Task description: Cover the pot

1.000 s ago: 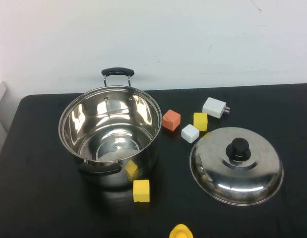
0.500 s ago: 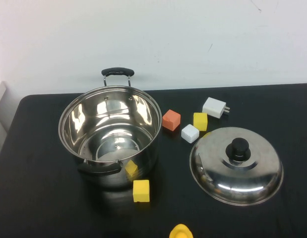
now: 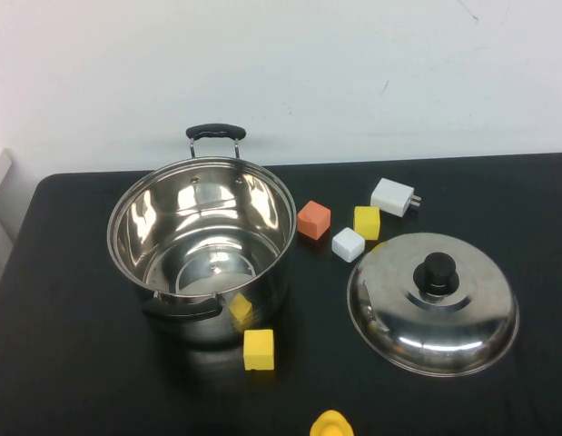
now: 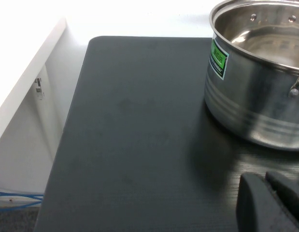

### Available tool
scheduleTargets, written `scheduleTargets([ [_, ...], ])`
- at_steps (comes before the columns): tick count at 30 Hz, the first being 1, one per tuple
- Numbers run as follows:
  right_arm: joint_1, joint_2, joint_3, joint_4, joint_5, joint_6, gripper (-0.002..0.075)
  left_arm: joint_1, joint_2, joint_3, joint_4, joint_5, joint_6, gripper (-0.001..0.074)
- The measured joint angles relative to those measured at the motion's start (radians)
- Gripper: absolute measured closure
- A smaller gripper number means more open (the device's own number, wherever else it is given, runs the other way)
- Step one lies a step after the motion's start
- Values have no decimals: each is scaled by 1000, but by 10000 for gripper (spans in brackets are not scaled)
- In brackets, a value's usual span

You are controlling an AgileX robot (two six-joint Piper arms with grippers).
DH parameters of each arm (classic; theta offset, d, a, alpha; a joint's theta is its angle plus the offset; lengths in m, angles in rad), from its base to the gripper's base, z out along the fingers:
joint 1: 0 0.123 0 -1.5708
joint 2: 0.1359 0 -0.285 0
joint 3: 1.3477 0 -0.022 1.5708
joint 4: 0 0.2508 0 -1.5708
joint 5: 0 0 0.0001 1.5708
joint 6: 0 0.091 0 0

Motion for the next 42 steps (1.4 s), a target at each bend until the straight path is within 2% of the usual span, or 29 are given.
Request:
scheduleTargets([
  [3, 0, 0, 0, 33, 0, -96, 728, 0, 0, 0, 0, 0, 0, 736],
  [11, 0, 0, 0, 36, -45, -543, 728, 0, 0, 0, 0, 0, 0, 736],
  [18, 0, 2, -84, 61, -27, -807, 728, 0, 0, 0, 0, 0, 0, 736],
  [23, 0, 136, -207, 48, -29, -900, 728, 0, 0, 0, 0, 0, -2, 736],
  [26, 0, 251, -267, -89, -31, -807, 720, 0, 0, 0, 0, 0, -2, 736],
  [29, 9, 367, -301, -326, -112, -564, 664, 0, 0, 0, 0, 0, -2, 736],
  [32, 38, 476, -303, -624, -319, -294, 562, 0, 0, 0, 0, 0, -2, 736],
  [35, 71, 615, -305, -799, -563, -138, 416, 0, 0, 0, 0, 0, -2, 736],
  [39, 101, 872, -310, -895, -898, -82, 265, 0, 0, 0, 0, 0, -2, 736],
  [42, 103, 1115, -313, -937, -1164, -71, 230, 0, 0, 0, 0, 0, -2, 736],
])
